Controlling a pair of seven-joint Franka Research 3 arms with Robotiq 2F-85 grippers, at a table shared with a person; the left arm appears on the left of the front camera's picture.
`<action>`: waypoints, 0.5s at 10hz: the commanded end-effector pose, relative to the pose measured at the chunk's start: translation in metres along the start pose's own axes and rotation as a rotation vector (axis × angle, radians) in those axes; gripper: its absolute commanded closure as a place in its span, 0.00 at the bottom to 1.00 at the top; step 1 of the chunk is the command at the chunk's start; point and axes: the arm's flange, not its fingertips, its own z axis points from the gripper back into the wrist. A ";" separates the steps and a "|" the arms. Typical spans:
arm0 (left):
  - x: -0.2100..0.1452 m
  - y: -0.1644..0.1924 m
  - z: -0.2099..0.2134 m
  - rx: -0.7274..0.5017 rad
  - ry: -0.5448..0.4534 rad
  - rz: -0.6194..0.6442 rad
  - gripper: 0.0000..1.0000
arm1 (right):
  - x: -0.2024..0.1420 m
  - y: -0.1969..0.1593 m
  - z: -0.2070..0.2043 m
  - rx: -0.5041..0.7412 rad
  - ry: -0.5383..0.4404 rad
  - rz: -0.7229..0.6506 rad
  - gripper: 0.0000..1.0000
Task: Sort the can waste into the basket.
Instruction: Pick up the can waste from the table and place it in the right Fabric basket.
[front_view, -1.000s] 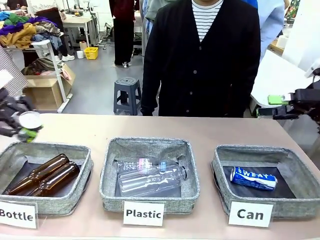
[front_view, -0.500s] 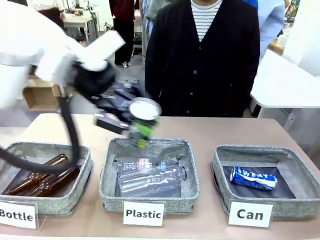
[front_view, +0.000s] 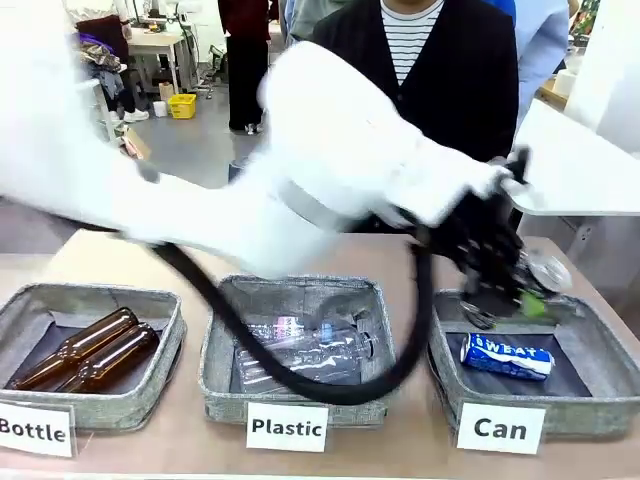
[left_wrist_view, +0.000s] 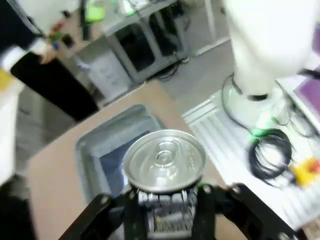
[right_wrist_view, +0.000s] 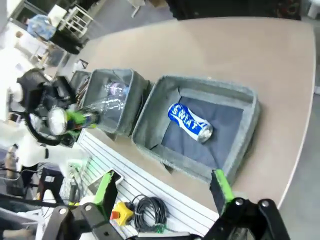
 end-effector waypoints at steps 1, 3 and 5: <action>0.025 0.061 -0.063 0.050 0.092 0.055 0.71 | -0.025 -0.012 0.008 0.019 0.040 0.000 0.00; 0.036 0.077 -0.097 0.072 0.119 0.087 0.71 | -0.045 -0.027 0.014 0.033 0.008 -0.023 0.00; 0.031 0.086 -0.108 0.071 0.155 0.092 0.71 | -0.025 -0.013 0.006 0.014 0.024 -0.026 0.00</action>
